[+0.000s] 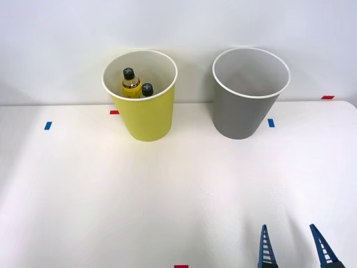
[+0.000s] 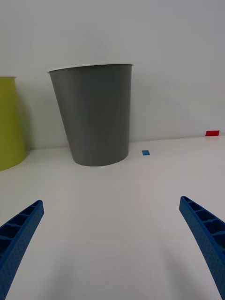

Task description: Put cans in the gray bin, plastic bottles in the light green bin

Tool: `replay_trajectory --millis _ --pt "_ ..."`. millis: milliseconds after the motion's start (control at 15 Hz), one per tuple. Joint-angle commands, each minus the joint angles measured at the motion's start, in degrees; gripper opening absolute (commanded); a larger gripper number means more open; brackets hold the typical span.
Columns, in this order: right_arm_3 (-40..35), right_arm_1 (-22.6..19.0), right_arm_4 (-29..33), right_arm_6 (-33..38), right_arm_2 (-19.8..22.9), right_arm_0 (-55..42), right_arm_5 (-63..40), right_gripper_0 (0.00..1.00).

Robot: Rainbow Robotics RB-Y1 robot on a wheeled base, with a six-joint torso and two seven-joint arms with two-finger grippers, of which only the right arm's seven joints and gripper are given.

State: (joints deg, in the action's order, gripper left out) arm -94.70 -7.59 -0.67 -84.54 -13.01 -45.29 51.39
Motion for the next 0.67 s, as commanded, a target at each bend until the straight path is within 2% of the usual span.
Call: replay_trajectory --millis 67,333,667 --pt "0.04 -0.67 -0.29 -0.19 -0.97 -1.99 -0.06 1.0" --pt "0.04 -3.93 -1.0 -0.19 -3.08 -2.78 -1.65 1.0" --pt "0.04 -3.84 -1.08 -0.27 -3.34 -3.93 -1.73 1.0"
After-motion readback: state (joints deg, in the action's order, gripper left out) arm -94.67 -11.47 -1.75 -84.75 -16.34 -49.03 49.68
